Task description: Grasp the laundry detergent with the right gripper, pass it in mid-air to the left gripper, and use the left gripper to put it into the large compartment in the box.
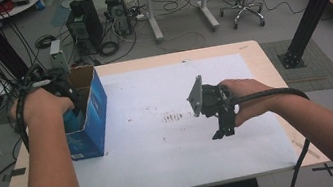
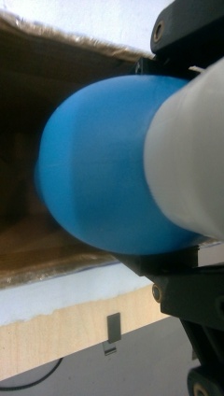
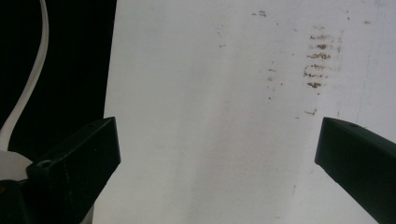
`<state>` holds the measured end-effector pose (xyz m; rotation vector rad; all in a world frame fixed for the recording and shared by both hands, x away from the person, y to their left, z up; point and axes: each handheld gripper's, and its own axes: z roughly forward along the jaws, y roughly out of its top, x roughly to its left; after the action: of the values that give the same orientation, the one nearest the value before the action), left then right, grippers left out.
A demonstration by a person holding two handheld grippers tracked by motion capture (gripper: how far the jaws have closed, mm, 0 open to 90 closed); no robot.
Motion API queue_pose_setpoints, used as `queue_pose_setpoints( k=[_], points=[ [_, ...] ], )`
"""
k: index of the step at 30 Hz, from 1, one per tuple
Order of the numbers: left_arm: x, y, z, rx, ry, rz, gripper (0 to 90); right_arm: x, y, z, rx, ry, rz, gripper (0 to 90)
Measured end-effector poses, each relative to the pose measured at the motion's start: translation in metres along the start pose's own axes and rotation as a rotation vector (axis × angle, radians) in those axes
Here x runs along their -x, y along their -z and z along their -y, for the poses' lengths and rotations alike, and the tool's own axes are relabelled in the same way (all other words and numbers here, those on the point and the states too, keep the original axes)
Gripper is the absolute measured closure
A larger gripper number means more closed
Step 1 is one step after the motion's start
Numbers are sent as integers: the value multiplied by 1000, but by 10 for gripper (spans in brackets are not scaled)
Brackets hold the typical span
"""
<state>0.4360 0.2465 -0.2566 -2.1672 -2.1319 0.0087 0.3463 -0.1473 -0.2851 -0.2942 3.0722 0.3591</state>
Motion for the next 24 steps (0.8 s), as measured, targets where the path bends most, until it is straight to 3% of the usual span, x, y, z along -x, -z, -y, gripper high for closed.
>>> queue_pose_setpoints(
  k=[18,24],
  points=[
    [11,-30,-8,-6,-19,7,380,-1,-2,5,8,-7,-2,0],
    [10,-31,-7,8,-20,9,380,-1,-2,7,6,-12,-2,0]
  ],
)
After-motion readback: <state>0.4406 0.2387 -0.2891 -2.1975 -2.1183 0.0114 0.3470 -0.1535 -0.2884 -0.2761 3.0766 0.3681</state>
